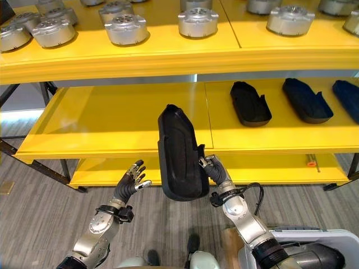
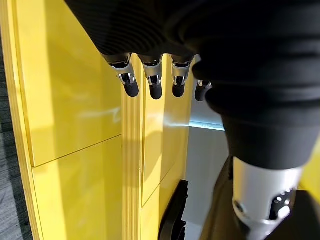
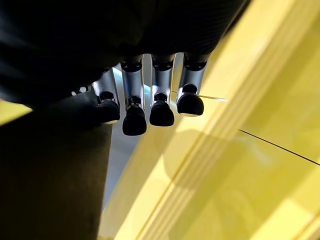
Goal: Move parts from the plastic box to the shelf.
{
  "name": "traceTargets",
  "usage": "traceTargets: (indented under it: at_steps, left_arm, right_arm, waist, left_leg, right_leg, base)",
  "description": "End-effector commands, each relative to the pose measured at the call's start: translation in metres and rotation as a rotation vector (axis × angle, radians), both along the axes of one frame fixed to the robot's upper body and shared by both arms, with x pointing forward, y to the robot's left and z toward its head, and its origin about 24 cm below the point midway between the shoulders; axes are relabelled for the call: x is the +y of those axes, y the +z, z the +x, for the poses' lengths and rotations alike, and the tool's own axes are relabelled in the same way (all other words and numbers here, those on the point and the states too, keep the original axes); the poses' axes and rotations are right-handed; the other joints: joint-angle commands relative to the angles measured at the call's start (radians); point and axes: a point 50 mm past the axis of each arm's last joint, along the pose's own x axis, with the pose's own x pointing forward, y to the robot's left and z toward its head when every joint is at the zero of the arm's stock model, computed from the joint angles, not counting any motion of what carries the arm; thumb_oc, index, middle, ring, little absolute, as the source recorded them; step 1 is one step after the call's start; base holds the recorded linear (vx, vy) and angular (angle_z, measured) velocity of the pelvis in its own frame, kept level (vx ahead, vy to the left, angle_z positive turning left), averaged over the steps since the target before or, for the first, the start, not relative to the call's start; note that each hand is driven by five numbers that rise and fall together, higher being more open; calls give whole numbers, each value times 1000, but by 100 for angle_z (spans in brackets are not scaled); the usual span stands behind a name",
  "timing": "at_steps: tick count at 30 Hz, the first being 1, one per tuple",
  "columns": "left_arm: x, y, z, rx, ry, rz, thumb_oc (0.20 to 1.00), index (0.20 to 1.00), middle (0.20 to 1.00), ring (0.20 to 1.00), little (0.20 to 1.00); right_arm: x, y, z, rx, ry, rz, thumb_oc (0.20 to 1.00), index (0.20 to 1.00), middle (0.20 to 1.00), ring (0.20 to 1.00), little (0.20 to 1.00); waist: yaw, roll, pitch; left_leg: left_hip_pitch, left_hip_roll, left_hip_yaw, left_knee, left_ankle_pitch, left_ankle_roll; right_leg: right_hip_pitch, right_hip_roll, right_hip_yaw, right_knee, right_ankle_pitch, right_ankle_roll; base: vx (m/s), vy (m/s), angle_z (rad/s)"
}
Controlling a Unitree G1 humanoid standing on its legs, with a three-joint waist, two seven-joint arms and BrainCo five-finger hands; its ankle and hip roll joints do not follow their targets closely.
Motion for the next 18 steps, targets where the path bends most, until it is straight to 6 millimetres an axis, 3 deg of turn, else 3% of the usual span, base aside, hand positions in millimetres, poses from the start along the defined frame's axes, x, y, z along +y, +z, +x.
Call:
traceTargets:
  at_steps: [1, 4, 9, 15, 18]
  left_arm:
    - [9, 17, 6, -80, 82, -85, 1000, 1000, 1000, 1000, 1000]
    - [17, 16, 7, -64, 125, -106, 1000, 1000, 1000, 1000, 1000]
    - [17, 13, 6, -40, 72, -124, 1000, 1000, 1000, 1000, 1000]
    - [14, 14, 9, -38, 60, -147, 1000, 1000, 1000, 1000, 1000]
    - [6, 18, 9, -82, 4, -93, 1000, 1000, 1000, 1000, 1000]
  right_arm:
    - [10, 34, 12, -165, 49, 117, 200, 200, 200, 200, 200]
    - [11, 32, 10, -162, 50, 114, 200, 200, 200, 200, 200]
    - [2, 28, 6, -123, 24, 138, 200, 200, 200, 200, 200]
    - [-14, 19, -1, -71, 0, 167, 200, 200, 200, 200, 200]
    - [-17, 21, -1, -57, 3, 212, 200, 200, 200, 200, 200]
  waist:
    - [4, -8, 6]
    - [17, -15, 5]
    - [4, -24, 5]
    - [-29, 0, -1]
    - [-38, 28, 3]
  left_leg:
    - [-36, 76, -4, -29, 143, -43]
    - [-48, 135, -42, -97, 205, -67]
    - [-41, 190, -41, -101, 233, -83]
    - [3, 206, -37, -117, 242, -95]
    - [23, 200, -89, -137, 242, -94]
  right_leg:
    - [99, -24, -10, -4, -40, 92]
    - [124, -53, -9, -4, -52, 96]
    - [143, -78, -19, -4, -60, 91]
    - [150, -91, -10, 9, -63, 97]
    - [133, -98, 29, 54, -72, 104]
  base:
    - [97, 81, 6]
    - [125, 109, -6]
    - [98, 150, -36]
    - [119, 266, -5]
    - [152, 409, -6]
